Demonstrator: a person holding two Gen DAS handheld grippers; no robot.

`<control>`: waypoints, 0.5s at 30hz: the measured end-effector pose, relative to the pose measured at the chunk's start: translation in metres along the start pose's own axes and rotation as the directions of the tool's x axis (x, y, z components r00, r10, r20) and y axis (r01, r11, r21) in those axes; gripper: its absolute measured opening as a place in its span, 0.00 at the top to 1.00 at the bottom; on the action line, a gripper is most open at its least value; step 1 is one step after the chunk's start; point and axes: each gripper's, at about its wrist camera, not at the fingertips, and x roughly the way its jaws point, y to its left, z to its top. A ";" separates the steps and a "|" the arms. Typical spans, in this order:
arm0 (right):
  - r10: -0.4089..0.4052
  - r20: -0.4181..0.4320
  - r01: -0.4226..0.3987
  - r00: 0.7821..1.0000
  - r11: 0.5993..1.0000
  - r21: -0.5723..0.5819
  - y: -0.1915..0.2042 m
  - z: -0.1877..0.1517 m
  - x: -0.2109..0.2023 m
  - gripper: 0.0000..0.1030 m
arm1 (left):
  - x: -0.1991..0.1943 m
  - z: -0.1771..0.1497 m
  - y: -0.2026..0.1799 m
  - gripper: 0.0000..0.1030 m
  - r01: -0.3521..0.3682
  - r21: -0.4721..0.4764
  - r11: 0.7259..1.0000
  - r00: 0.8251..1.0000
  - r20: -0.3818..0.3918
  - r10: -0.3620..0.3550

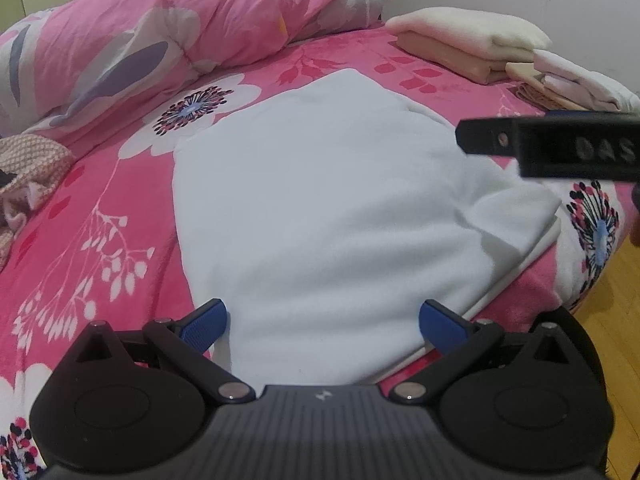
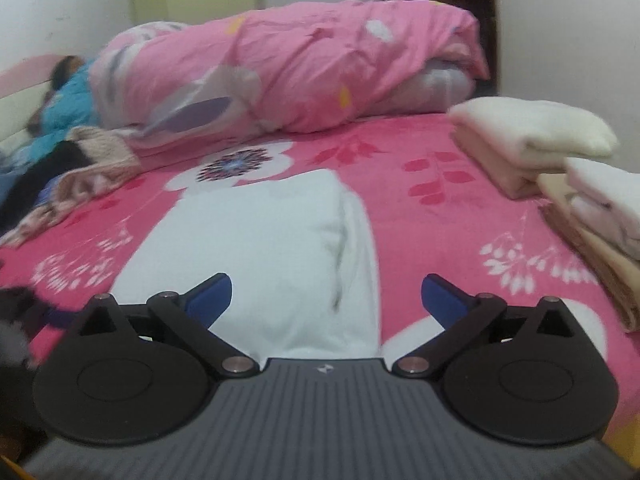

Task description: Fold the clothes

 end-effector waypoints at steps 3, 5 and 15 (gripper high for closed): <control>-0.051 -0.014 0.051 0.999 0.998 0.025 -0.001 0.003 0.002 0.01 | 0.000 0.000 0.001 0.00 -0.002 -0.005 1.000 1.000 -0.003 0.002; -0.067 -0.018 0.068 0.998 0.996 0.061 -0.005 0.005 0.000 0.01 | 0.000 0.000 0.002 0.00 0.001 -0.011 1.000 1.000 -0.004 -0.001; -0.215 0.036 0.214 0.976 0.977 0.024 -0.008 -0.002 -0.026 0.01 | -0.002 -0.003 0.007 0.00 0.019 -0.039 0.999 1.000 0.016 -0.019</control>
